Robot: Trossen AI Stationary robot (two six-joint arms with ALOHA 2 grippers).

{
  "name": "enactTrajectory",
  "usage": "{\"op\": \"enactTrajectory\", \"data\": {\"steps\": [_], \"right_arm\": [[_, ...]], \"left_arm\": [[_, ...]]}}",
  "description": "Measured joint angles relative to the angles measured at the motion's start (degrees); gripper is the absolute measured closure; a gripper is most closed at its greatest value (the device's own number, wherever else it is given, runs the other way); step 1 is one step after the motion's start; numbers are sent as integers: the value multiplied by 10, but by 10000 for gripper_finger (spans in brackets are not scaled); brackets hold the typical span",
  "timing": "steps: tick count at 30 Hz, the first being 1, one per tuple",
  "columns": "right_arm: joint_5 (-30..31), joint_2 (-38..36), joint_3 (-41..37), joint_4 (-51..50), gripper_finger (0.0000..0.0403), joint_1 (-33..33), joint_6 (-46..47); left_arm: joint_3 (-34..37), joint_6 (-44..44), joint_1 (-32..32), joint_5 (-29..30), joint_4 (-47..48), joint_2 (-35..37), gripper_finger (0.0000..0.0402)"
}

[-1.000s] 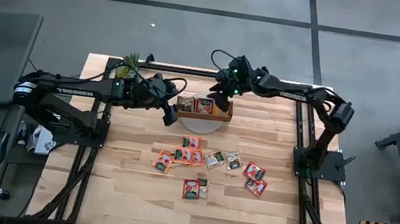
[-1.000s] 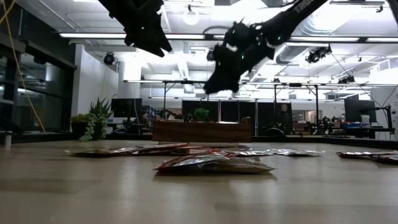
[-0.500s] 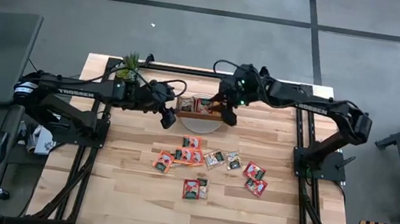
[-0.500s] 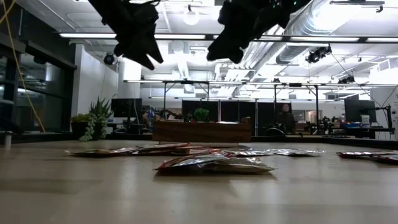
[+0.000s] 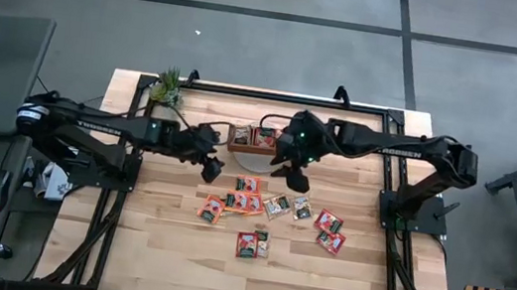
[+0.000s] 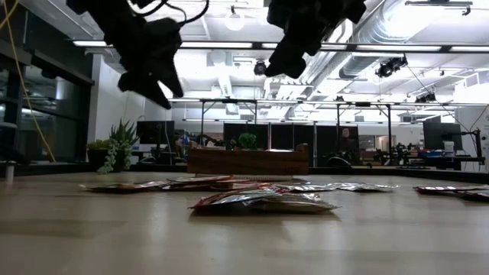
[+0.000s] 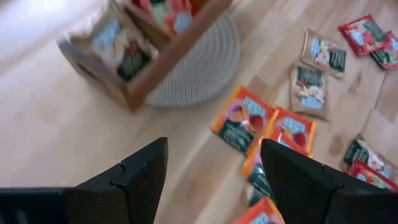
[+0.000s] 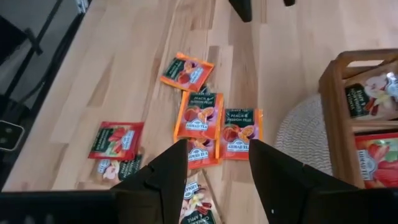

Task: Pick & Place Tea
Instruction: Put the orange tea bag in the right section of the wooden organizer

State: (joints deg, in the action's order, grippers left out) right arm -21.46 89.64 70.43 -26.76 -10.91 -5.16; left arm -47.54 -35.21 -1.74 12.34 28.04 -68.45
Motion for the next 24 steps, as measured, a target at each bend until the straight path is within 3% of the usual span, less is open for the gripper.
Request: {"op": "enactTrajectory", "data": {"steps": [8, 13, 20, 24], "right_arm": [[15, 29, 0, 4, 248, 23, 1], [17, 43, 0, 27, 253, 36, 3], [68, 49, 0, 50, 253, 47, 46], [94, 49, 0, 48, 254, 50, 88]], "left_arm": [[35, -24, 82, -5, -54, -10, 174], [38, -12, 109, 2, -81, -48, 242], [38, -32, 113, -24, -160, -106, 379], [37, -45, 113, -46, -188, -118, 390]]}}
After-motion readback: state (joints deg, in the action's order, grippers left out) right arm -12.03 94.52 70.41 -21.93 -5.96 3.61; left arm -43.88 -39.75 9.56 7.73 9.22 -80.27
